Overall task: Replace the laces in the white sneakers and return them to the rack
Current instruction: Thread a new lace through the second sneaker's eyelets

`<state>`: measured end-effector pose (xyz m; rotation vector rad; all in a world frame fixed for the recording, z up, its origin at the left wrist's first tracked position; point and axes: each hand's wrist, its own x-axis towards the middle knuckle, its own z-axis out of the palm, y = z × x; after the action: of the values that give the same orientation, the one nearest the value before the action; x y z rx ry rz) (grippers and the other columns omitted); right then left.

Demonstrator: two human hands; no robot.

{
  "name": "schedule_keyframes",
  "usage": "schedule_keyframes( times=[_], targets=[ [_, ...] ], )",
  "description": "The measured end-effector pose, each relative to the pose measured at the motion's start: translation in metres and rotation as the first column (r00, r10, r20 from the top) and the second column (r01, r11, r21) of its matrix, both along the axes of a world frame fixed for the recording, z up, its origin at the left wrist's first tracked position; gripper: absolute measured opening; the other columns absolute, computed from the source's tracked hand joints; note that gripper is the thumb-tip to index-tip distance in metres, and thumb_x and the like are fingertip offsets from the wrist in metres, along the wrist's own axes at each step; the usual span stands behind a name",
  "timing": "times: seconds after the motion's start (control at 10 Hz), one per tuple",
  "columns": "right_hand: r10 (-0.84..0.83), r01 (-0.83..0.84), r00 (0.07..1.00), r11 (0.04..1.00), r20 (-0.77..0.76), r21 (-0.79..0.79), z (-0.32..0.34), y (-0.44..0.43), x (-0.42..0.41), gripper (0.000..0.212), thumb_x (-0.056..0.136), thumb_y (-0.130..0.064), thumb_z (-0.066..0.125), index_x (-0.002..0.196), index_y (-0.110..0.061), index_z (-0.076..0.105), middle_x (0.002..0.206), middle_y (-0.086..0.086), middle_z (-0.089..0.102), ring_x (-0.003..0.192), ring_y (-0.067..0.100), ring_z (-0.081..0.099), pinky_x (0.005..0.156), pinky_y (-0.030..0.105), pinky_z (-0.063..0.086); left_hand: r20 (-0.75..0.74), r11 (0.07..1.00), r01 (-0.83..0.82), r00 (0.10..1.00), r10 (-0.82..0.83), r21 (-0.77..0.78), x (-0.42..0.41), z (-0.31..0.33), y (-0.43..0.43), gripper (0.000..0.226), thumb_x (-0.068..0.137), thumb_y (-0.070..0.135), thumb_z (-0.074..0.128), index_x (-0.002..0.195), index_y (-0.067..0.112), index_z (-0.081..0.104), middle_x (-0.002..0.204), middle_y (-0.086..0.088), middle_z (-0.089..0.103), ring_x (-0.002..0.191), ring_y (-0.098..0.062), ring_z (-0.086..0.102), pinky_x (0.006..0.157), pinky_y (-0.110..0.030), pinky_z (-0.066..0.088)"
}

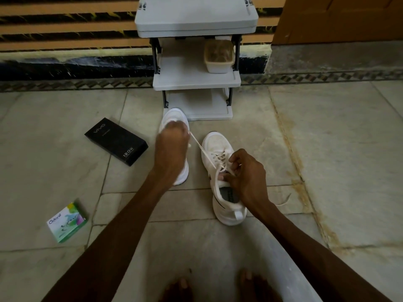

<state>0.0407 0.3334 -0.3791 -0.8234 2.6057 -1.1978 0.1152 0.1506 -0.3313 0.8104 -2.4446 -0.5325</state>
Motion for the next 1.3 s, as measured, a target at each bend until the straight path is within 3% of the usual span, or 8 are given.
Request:
schedule_keyframes(
  times=[0.1,0.2,0.3,0.4,0.5,0.7,0.9,1.3],
  targets=[
    [-0.003,0.003,1.000,1.000,0.008,0.010,0.002,-0.001,0.000,0.039,0.066,-0.020,0.086,0.090,-0.023,0.055,0.082,-0.009,0.059,0.071,0.006,0.055,0.065,0.027,0.052,-0.277,0.891,-0.140,0.920,0.278,0.432,-0.018,0.027,-0.032,0.020,0.097,0.014,0.050,0.101,0.000,0.065,0.093,-0.008,0.070,0.082,-0.016,0.068,0.077,-0.030,0.056],
    [-0.006,0.005,1.000,1.000,0.013,0.026,0.000,-0.001,-0.001,0.039,0.067,-0.021,0.086,0.089,-0.023,0.055,0.081,-0.009,0.058,0.071,0.006,0.055,0.063,0.024,0.050,-0.401,0.063,0.415,0.814,0.421,0.908,-0.025,0.051,-0.010,0.014,0.100,0.005,0.042,0.101,-0.002,0.054,0.093,-0.014,0.072,0.082,-0.020,0.072,0.078,-0.035,0.060],
    [-0.021,0.021,1.000,0.999,0.005,0.040,-0.001,0.000,0.000,0.039,0.067,-0.022,0.085,0.088,-0.024,0.053,0.080,-0.010,0.057,0.069,0.005,0.054,0.060,0.017,0.044,-0.229,0.163,0.222,0.973,0.028,0.961,-0.015,0.040,0.033,0.011,0.100,0.008,0.042,0.098,0.011,0.053,0.078,-0.009,0.063,0.054,-0.015,0.058,0.049,-0.026,0.049],
    [-0.056,0.055,0.998,0.997,0.012,0.049,-0.001,0.000,0.001,0.038,0.067,-0.024,0.085,0.084,-0.022,0.050,0.076,-0.009,0.057,0.066,0.005,0.052,0.059,0.019,0.042,0.493,0.937,0.209,0.806,-0.327,0.281,-0.001,0.006,0.046,0.020,0.092,0.017,0.056,0.112,0.016,0.053,0.093,-0.011,0.066,0.080,-0.027,0.065,0.063,-0.034,0.048],
    [-0.066,0.064,0.997,0.997,0.030,0.050,0.000,-0.001,0.001,0.041,0.065,-0.024,0.086,0.083,-0.020,0.050,0.076,-0.008,0.057,0.066,0.006,0.052,0.059,0.023,0.046,0.671,0.903,0.350,0.610,-0.421,0.249,0.003,-0.002,0.041,0.022,0.091,0.030,0.061,0.103,0.012,0.064,0.099,-0.008,0.066,0.096,-0.028,0.064,0.072,-0.030,0.044],
    [-0.031,0.028,0.999,0.994,0.030,0.102,0.000,-0.002,-0.001,0.036,0.068,-0.023,0.083,0.080,-0.017,0.049,0.077,-0.004,0.057,0.061,0.004,0.046,0.053,0.014,0.031,-0.162,0.300,0.262,0.934,-0.320,0.917,0.012,0.087,0.006,0.028,0.100,0.012,0.041,0.078,0.011,0.058,0.057,0.006,0.047,0.046,-0.002,0.035,0.042,-0.009,0.026],
    [-0.014,0.015,1.000,0.993,-0.010,0.119,0.005,0.003,-0.003,0.035,0.067,-0.027,0.084,0.077,-0.021,0.051,0.077,-0.007,0.054,0.062,0.003,0.046,0.055,0.015,0.033,0.097,0.806,0.073,0.982,-0.161,0.588,0.011,0.073,0.008,0.018,0.098,0.025,0.055,0.115,0.019,0.054,0.072,0.000,0.062,0.064,-0.010,0.056,0.059,-0.025,0.046],
    [0.061,-0.055,0.998,0.962,-0.013,0.267,0.016,0.026,-0.007,0.008,0.084,-0.024,0.070,0.086,-0.017,0.070,0.075,-0.005,0.064,0.063,0.009,0.057,0.061,0.020,0.046,0.315,0.898,0.186,0.892,-0.325,0.399,0.005,-0.004,0.079,0.017,0.084,0.020,0.062,0.075,0.022,0.076,0.075,0.006,0.072,0.070,-0.009,0.064,0.065,-0.022,0.048]
  ],
)
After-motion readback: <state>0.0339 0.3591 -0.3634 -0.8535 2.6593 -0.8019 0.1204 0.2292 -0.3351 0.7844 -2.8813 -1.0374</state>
